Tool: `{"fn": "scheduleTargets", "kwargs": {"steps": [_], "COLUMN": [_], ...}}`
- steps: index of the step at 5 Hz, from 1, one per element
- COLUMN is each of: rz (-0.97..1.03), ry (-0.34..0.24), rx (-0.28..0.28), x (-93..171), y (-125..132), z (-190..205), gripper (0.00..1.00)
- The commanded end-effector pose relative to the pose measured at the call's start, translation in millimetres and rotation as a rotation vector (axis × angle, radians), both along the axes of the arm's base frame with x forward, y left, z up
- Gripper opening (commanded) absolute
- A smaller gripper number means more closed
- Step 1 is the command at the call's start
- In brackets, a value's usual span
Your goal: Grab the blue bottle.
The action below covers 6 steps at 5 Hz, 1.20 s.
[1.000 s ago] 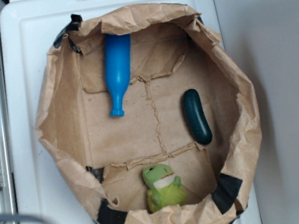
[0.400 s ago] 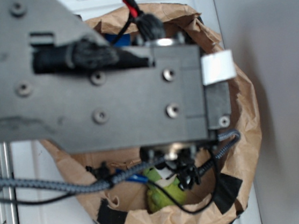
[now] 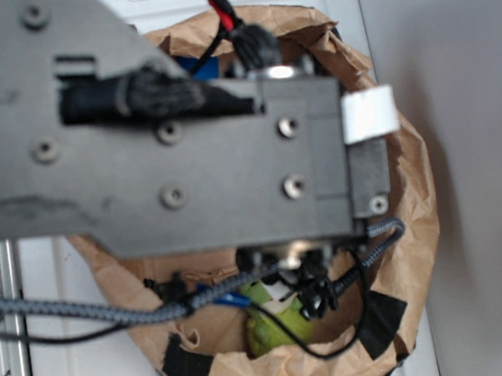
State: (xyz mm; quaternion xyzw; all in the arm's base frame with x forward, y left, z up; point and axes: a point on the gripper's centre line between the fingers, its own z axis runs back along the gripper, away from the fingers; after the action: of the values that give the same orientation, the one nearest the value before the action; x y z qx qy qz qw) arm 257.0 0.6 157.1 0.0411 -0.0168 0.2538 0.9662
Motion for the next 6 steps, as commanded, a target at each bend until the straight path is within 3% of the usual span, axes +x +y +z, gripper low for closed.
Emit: {"fn": "scheduleTargets", "kwargs": {"steps": [1,2,3,4,6], "rz": [0.204,0.343,0.388,0.525,0.624], "ry": [-0.011,-0.068,-0.041,-0.083,-0.089], "rx": [-0.022,-0.007,-0.002,0.012,0.064], "x": [-4,-16,-22,-13,11], "y": [37,53,62,68,97], "z": [-11,-31,-61,-90,-109], "gripper": [1.00,1.00,1.00,1.00,1.00]}}
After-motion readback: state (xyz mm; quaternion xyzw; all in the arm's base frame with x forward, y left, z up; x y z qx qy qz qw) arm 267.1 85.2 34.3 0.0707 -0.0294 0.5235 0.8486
